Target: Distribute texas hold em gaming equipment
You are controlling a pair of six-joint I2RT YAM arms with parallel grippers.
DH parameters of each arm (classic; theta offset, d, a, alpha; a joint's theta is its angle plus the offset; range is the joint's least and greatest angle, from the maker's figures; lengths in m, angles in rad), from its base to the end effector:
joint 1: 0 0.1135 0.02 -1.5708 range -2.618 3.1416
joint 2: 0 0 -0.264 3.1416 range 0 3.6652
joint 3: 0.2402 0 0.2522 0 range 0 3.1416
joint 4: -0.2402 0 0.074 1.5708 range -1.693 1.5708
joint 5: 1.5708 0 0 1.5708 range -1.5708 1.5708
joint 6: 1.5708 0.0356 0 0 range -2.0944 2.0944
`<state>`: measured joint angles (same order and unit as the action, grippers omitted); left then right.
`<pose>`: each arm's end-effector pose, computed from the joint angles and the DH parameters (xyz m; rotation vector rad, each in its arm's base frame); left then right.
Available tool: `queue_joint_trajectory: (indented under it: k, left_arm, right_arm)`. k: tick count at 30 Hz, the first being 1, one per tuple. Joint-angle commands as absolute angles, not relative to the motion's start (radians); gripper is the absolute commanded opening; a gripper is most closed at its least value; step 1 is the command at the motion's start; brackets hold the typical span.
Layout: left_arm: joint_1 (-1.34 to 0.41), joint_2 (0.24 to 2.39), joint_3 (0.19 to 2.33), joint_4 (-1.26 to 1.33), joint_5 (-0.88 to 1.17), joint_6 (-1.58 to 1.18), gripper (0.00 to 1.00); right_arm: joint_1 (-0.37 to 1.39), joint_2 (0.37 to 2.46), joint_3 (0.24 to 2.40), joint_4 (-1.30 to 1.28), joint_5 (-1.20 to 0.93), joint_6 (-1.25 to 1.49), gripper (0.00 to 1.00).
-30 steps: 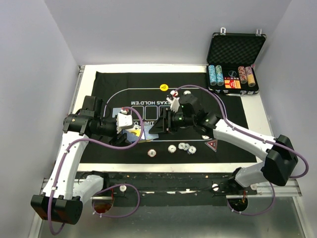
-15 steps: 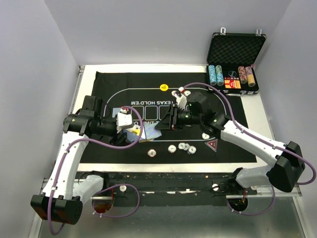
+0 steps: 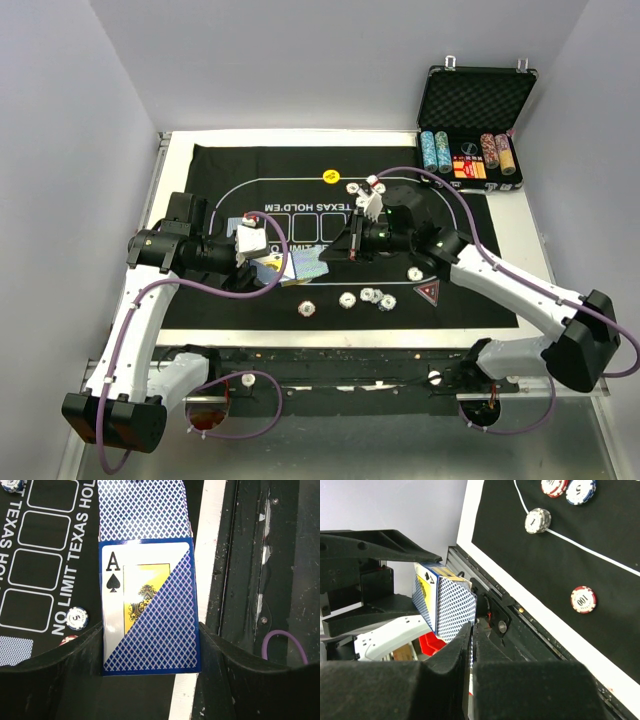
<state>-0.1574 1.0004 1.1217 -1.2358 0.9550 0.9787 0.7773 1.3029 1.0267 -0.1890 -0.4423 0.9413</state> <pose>0.1485 -0.0530 0.3400 1.4238 1.7334 -0.8502 0.2011 0.2192 0.3114 -0.1312 2.3483 1.4306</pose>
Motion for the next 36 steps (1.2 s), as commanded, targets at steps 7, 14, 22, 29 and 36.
queue_joint_trajectory:
  k: [7, 14, 22, 29, 36]
  left_arm:
    - [-0.156, 0.980, 1.149, -1.204, 1.037, 0.976, 0.20]
    - [-0.158, 0.980, 1.144, -1.203, 1.039, 0.971, 0.20]
    - [-0.156, 0.977, 1.131, -1.189, 1.046, 0.963, 0.20]
    - [-0.156, 0.974, 1.126, -1.187, 1.045, 0.962, 0.20]
    - [-0.156, 0.966, 1.114, -1.183, 1.045, 0.966, 0.20]
  right_arm:
    - [0.742, 1.235, 1.032, -0.305, -0.387, 0.900, 0.01]
    - [0.715, 1.201, 1.037, -0.342, -0.387, 0.888, 0.01]
    - [0.701, 1.196, 1.086, -0.284, -0.462, 0.933, 0.01]
    - [0.699, 1.215, 1.131, -0.264, -0.502, 0.945, 0.01]
    - [0.670, 1.204, 1.172, -0.301, -0.499, 0.927, 0.01]
